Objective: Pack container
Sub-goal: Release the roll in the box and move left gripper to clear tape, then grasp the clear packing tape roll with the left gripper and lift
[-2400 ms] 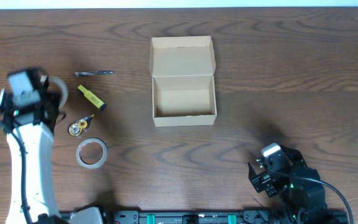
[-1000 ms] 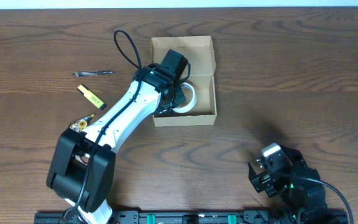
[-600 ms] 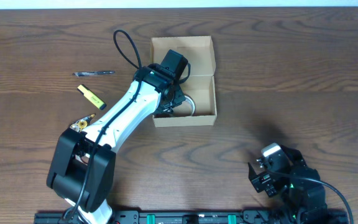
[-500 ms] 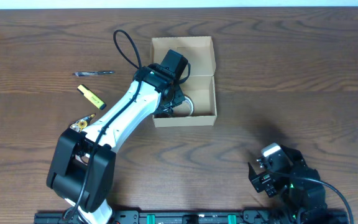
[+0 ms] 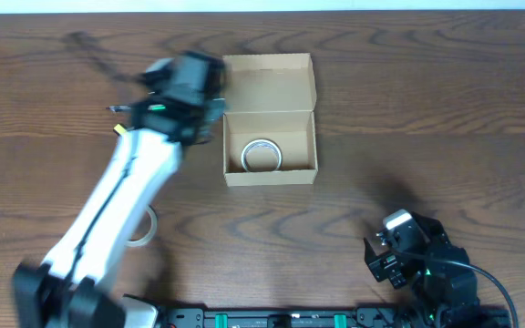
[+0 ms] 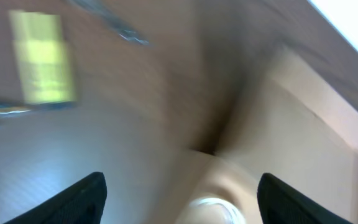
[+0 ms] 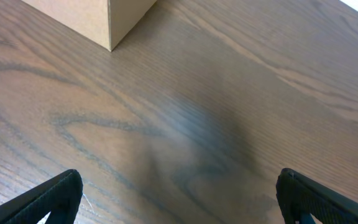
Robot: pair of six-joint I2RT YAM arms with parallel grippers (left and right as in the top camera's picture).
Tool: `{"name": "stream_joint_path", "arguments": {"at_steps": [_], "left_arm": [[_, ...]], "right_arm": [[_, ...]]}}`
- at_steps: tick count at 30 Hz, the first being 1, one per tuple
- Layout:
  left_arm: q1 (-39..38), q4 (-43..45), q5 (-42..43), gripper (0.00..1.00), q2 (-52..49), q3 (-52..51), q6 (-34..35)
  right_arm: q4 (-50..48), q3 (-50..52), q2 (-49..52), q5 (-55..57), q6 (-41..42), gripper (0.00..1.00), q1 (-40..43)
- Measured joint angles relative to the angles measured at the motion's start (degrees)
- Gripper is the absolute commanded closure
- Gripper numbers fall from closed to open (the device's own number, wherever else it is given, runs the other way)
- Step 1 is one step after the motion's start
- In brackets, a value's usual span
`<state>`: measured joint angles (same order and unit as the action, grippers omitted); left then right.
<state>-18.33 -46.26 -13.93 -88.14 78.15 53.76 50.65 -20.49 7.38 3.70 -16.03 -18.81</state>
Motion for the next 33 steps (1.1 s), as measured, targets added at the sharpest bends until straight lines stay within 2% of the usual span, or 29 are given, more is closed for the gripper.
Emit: {"name": "stream_joint_path", "arguments": {"at_steps": [4, 9, 21, 27, 33], "left_arm": [[7.8, -14.7, -3.1, 0.21, 6.8, -0.7, 6.7], [10.5, -19.1, -4.2, 0.21, 14.7, -10.2, 15.6], [10.4, -14.4, -1.8, 0.22, 31.7, -39.7, 36.9], [10.4, -7.4, -1.5, 0.22, 31.3, -46.9, 44.8], [10.4, -2.3, -1.7, 0.22, 26.9, -47.7, 48.5]], "right_arm": [[0.0, 0.0, 0.0, 0.0, 0.0, 0.01, 0.0], [0.0, 0.0, 0.0, 0.0, 0.0, 0.01, 0.0], [0.0, 0.0, 0.0, 0.0, 0.0, 0.01, 0.0], [0.0, 0.0, 0.0, 0.0, 0.0, 0.01, 0.0], [0.0, 0.0, 0.0, 0.0, 0.0, 0.01, 0.0]]}}
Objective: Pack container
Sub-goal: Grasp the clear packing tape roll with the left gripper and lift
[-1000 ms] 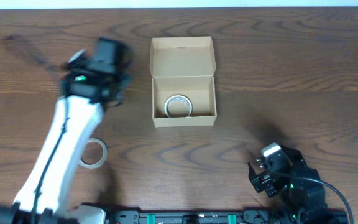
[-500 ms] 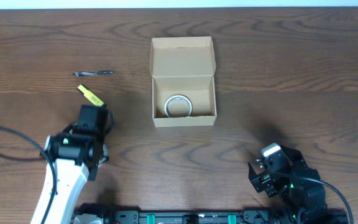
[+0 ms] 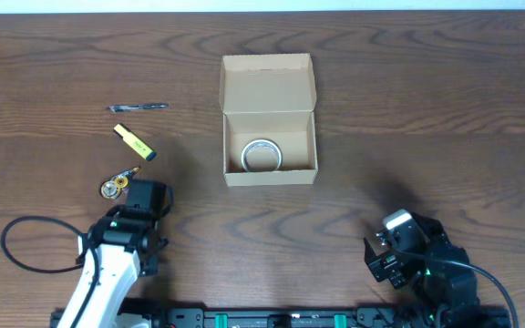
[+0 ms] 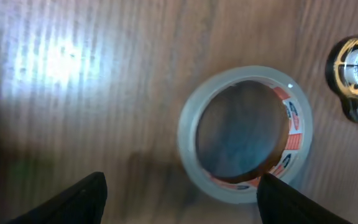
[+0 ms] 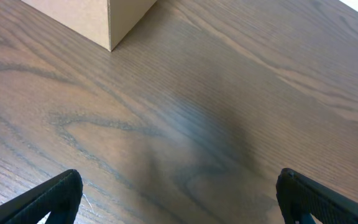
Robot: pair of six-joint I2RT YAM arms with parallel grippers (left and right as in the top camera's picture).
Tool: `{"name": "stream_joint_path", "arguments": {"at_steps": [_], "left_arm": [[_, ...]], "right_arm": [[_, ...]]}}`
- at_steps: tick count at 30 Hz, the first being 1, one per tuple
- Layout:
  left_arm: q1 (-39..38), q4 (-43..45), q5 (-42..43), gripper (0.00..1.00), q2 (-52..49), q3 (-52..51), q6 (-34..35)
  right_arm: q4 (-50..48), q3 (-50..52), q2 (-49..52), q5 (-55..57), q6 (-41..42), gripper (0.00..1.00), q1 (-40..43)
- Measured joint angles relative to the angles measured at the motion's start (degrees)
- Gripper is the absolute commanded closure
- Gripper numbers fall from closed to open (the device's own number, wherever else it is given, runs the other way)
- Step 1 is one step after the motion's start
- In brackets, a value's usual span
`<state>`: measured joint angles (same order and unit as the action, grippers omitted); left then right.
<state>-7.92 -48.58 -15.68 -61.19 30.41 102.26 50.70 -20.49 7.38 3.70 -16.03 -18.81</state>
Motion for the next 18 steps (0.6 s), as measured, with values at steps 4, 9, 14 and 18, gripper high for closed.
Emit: {"name": "stream_joint_path", "arguments": {"at_steps": [4, 9, 14, 18], "left_arm": [[0.0, 4.8, -1.0, 0.22, -4.7, 0.0, 0.9], [0.0, 10.4, -2.4, 0.25, -9.1, 0.0, 1.3], [1.2, 13.0, -2.8, 0.28, -11.8, 0.0, 1.5], [1.2, 13.3, -2.7, 0.32, -13.2, 0.0, 1.5]], "right_arm": [[0.0, 0.0, 0.0, 0.0, 0.0, 0.01, 0.0], [0.0, 0.0, 0.0, 0.0, 0.0, 0.01, 0.0], [0.0, 0.0, 0.0, 0.0, 0.0, 0.01, 0.0], [0.0, 0.0, 0.0, 0.0, 0.0, 0.01, 0.0]]}}
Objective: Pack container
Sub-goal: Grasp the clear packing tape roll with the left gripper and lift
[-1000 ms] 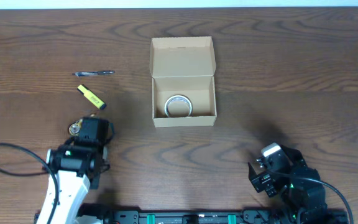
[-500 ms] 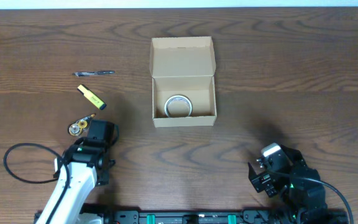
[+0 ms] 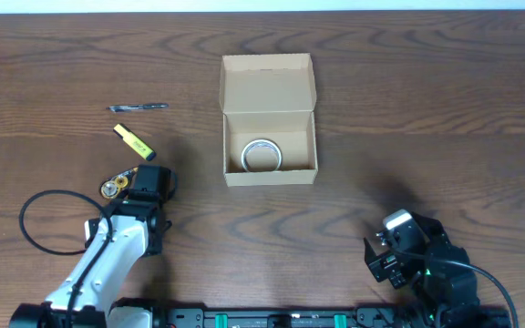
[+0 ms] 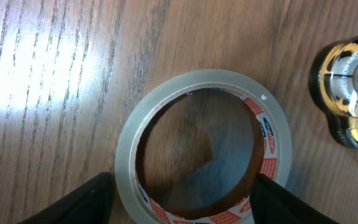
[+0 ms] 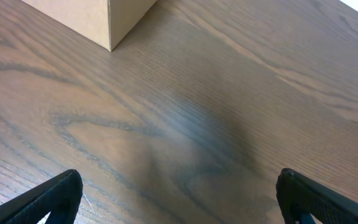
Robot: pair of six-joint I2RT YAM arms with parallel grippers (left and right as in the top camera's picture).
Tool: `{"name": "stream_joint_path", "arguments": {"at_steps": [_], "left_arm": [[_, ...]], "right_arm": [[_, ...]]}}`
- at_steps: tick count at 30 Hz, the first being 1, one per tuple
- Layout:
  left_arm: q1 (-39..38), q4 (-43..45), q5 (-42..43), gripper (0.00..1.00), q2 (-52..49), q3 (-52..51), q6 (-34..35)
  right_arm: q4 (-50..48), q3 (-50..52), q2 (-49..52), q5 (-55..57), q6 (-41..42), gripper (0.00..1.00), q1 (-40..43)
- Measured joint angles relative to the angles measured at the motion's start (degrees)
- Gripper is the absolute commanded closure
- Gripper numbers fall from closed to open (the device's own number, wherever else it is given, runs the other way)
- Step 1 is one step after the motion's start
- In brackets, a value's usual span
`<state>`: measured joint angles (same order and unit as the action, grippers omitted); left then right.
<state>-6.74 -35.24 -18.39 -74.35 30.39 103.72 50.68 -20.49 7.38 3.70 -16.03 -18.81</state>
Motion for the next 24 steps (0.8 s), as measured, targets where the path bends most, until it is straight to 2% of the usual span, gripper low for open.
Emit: {"name": "stream_joint_path", "arguments": {"at_steps": [7, 11, 14, 24], "left_arm": [[0.0, 0.4, 1.4, 0.41, -2.8, 0.0, 0.1], [0.0, 0.8, 1.8, 0.75, -3.8, 0.0, 0.3], [0.0, 1.2, 1.9, 0.93, -4.1, 0.0, 0.3], [0.2, 2.9, 2.1, 0.94, -2.8, 0.0, -1.0]], "right_arm": [[0.0, 0.0, 0.0, 0.0, 0.0, 0.01, 0.0], [0.0, 0.0, 0.0, 0.0, 0.0, 0.01, 0.0], [0.0, 0.0, 0.0, 0.0, 0.0, 0.01, 0.0], [0.0, 0.0, 0.0, 0.0, 0.0, 0.01, 0.0]]}}
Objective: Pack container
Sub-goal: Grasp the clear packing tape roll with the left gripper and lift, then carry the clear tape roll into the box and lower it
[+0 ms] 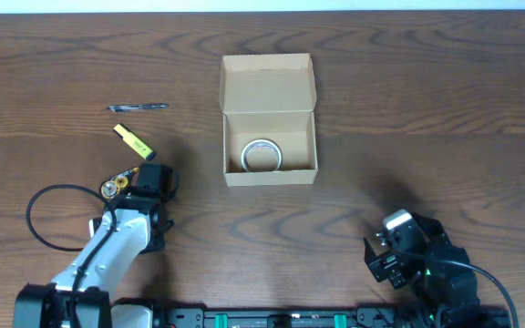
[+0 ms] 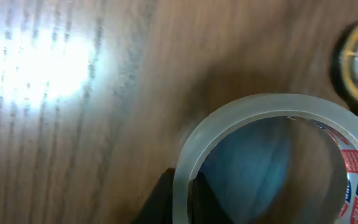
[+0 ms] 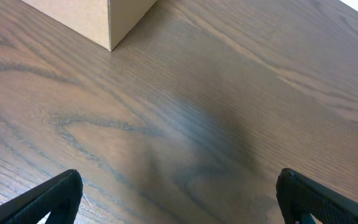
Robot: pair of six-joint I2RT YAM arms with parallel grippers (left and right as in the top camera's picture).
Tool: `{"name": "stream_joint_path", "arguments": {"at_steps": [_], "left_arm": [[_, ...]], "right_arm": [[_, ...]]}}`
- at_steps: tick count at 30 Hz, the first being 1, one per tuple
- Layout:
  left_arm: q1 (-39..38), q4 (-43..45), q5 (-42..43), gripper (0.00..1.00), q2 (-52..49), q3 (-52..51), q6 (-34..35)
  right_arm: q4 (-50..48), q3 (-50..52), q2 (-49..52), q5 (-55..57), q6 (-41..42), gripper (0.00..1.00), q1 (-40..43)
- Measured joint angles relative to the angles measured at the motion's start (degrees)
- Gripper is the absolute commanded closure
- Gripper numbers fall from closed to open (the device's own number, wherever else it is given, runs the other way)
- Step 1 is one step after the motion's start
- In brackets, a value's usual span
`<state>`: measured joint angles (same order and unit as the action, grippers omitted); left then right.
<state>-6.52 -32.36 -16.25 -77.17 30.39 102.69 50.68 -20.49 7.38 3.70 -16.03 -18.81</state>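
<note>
A clear tape roll (image 2: 278,155) with red print lies on the table in the left wrist view. My left gripper (image 2: 184,190) is shut on the roll's left wall, one dark finger (image 2: 157,202) outside and one inside the ring. From overhead the left gripper (image 1: 149,193) covers that roll. The open cardboard box (image 1: 270,173) holds another tape roll (image 1: 262,155). My right gripper (image 3: 179,199) hangs open over bare table, seen overhead at the near right (image 1: 392,248).
A gold round object (image 1: 114,186) lies right beside the left gripper, also showing in the left wrist view. A yellow highlighter (image 1: 134,143) and a pen (image 1: 138,107) lie further back on the left. The box's corner (image 3: 98,22) shows in the right wrist view.
The left gripper's fingers stood wide apart either side of the tape roll; now they are shut on the roll's left wall. The right arm has not moved.
The left gripper was open beside the box, where one roll lay inside. Then it was at the near left, open above a second tape roll, then closer over it. Now it is shut on that roll's wall. The right gripper stayed open throughout.
</note>
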Motion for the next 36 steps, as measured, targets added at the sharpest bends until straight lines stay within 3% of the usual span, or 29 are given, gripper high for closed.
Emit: {"name": "stream_joint_path", "arguments": {"at_steps": [5, 10, 15, 22, 36], "left_arm": [[0.0, -0.3, -0.2, 0.94, 6.6, 2.0, -7.2], [-1.6, -0.2, -0.6, 0.94, 7.4, 15.1, -20.9], [-5.4, 0.2, 0.9, 0.94, 2.3, 30.7, -33.5], [-10.9, 0.2, 9.9, 0.94, -11.1, 46.0, -46.5], [-22.2, -0.9, 19.1, 0.94, -23.8, 49.5, -50.3]], "right_arm": [[0.0, 0.0, 0.0, 0.0, 0.0, 0.01, 0.0], [0.0, 0.0, 0.0, 0.0, 0.0, 0.01, 0.0], [0.0, 0.0, 0.0, 0.0, 0.0, 0.01, 0.0], [0.0, 0.0, 0.0, 0.0, 0.0, 0.01, 0.0], [0.0, 0.0, 0.0, 0.0, 0.0, 0.01, 0.0]]}}
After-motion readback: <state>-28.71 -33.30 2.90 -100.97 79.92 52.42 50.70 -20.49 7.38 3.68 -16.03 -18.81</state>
